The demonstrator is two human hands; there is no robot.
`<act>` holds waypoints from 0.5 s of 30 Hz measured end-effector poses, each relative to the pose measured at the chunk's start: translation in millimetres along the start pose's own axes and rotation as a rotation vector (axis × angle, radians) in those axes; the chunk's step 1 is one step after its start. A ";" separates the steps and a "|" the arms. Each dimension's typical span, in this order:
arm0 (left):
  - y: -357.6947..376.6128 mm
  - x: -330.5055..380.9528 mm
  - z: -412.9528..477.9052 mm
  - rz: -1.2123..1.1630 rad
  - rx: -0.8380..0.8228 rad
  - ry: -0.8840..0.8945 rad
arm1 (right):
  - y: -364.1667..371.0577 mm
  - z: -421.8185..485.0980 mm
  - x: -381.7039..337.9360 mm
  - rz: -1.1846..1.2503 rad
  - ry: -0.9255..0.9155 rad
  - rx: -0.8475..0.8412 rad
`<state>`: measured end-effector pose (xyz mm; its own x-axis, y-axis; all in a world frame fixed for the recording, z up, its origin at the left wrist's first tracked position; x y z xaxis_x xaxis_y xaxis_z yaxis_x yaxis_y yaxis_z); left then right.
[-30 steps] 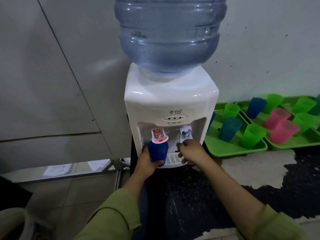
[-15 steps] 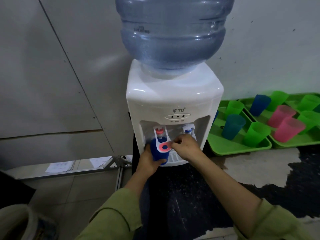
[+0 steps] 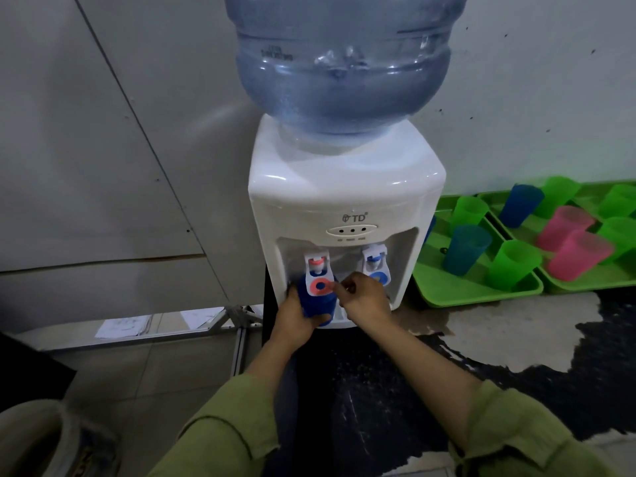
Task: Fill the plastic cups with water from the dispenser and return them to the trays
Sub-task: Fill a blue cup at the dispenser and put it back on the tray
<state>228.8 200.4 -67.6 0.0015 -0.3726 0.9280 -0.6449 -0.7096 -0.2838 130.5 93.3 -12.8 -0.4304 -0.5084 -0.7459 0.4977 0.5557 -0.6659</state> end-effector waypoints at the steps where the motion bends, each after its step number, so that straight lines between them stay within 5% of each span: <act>1: -0.7 -0.8 -0.5 0.031 0.013 -0.004 | -1.4 -2.8 4.2 0.005 -0.010 -0.006; 15: 44.5 -12.1 -52.1 0.024 0.160 -0.035 | -55.6 -44.9 80.9 -0.067 -0.131 -0.293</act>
<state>160.2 204.6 -78.8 0.0160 -0.4087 0.9125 -0.5152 -0.7855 -0.3428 34.1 50.8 -36.7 -0.3447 -0.6198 -0.7050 0.2257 0.6743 -0.7031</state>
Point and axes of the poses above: each hand's wrist, its own z-axis towards the middle knuckle, its own y-axis out of the palm, x = y × z, the point moved 5 cm from there along z, towards the middle knuckle, and after that the axes turned 10 degrees about -y, right-handed, at the moved point
